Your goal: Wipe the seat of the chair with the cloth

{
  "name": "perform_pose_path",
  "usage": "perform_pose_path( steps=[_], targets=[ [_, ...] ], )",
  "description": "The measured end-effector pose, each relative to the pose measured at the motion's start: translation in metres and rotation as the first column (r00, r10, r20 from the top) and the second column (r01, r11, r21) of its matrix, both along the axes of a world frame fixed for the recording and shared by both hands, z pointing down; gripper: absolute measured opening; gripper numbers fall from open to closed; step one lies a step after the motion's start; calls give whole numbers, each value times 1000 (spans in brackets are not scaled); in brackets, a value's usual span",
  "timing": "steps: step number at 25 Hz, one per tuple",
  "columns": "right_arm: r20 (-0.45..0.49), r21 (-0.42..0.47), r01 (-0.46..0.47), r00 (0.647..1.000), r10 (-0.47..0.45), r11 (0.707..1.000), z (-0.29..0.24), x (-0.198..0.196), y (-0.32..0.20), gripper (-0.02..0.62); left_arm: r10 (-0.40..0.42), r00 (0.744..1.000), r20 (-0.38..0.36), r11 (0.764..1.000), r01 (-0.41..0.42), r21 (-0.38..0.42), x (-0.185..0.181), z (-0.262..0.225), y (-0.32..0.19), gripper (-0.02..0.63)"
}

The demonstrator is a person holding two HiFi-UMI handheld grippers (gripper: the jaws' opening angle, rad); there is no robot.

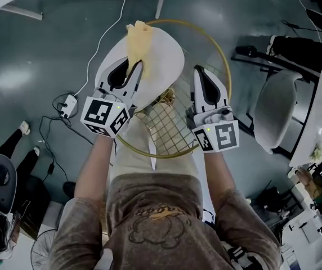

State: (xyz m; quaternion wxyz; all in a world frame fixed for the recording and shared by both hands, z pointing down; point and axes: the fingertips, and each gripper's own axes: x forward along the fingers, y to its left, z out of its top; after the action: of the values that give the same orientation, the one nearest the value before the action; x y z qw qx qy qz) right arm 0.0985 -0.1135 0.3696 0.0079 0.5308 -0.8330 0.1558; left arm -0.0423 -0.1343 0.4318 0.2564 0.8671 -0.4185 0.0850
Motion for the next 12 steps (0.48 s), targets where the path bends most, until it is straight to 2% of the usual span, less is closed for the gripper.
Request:
perform_pose_path(
  steps=[4, 12],
  targets=[
    [0, -10, 12, 1000, -12, 1000, 8, -1, 3, 23, -31, 1000, -3, 998, 30, -47, -8, 34, -6, 92],
    [5, -21, 25, 1000, -25, 999, 17, -3, 4, 23, -72, 992, 100, 992, 82, -93, -29, 96, -19, 92]
  ],
)
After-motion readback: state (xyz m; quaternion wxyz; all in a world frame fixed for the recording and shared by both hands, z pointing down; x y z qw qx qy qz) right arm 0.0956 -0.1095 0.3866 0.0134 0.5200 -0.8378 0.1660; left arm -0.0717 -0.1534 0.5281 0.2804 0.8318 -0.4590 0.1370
